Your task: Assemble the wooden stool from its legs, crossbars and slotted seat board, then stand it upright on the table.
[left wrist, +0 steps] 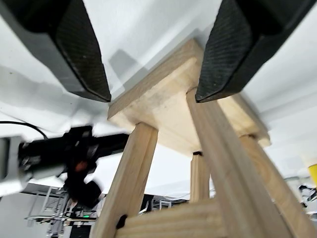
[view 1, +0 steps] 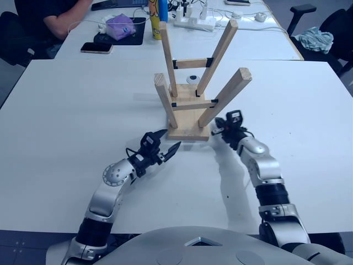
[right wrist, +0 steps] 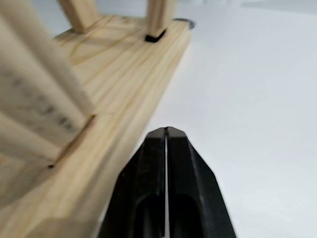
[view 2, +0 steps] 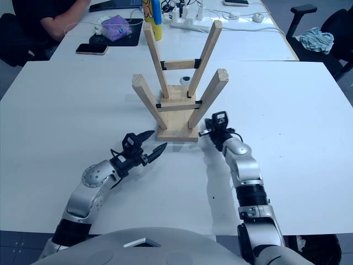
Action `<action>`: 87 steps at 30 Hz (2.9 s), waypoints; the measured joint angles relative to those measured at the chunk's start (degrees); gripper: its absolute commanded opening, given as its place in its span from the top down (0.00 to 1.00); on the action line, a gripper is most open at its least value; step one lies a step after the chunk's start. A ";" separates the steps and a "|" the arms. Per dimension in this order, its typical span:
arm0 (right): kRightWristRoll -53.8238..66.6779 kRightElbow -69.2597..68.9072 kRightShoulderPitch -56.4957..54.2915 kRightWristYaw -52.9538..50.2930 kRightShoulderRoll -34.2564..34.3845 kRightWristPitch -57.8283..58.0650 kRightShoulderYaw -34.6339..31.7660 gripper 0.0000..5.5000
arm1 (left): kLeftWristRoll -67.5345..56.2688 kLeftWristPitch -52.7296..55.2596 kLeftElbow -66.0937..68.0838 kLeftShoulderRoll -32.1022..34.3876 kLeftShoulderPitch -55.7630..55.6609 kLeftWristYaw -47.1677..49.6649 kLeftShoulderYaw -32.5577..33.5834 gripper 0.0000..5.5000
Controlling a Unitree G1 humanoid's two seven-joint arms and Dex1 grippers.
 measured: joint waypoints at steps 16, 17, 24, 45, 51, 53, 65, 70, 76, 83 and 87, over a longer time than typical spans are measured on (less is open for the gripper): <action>-1.74 -0.52 1.66 3.57 -0.49 -2.16 3.05 1.00 | 6.75 7.03 11.45 -2.07 -9.93 6.01 -1.48 0.92; -1.74 -0.36 1.66 3.75 -0.48 -2.37 3.06 1.00 | 6.63 7.03 11.90 -2.57 -10.24 6.04 -1.31 0.94; -2.37 -0.14 1.19 5.27 -0.67 -2.24 4.33 1.00 | 6.67 8.25 13.92 -3.94 -12.38 6.06 -1.43 1.00; 41.11 -27.87 -21.84 -1.44 -2.19 23.17 -23.39 1.00 | 4.14 19.72 10.29 -3.77 -13.40 5.42 0.54 1.00; 53.29 -32.24 -28.28 -8.59 0.23 23.65 -24.65 1.00 | 3.39 20.21 10.59 -3.63 -13.84 5.18 0.65 1.00; 54.22 -32.59 -28.49 -10.00 0.20 23.32 -24.70 1.00 | 3.34 20.23 10.61 -3.56 -13.89 5.13 0.64 1.00; 38.69 -38.55 -11.43 -12.87 -1.96 19.96 -7.12 1.00 | 3.20 20.03 12.71 -2.94 -15.22 4.73 0.64 1.00; 43.43 -32.83 -17.06 -13.22 0.82 17.80 -12.83 1.00 | 2.68 19.84 12.91 -2.91 -15.87 4.24 0.71 1.00; 64.20 -31.50 -32.29 -17.22 1.09 14.92 -23.67 1.00 | 2.56 18.83 14.99 -2.56 -16.99 4.21 1.49 1.00; 54.79 -33.14 -18.40 -19.63 -4.24 23.57 -9.10 1.00 | 2.14 17.36 15.80 -2.07 -17.07 3.66 1.58 1.00; 42.90 -35.38 -14.61 -18.15 -5.24 17.70 -1.25 1.00 | 2.18 16.65 18.24 -1.77 -18.12 3.37 1.48 1.00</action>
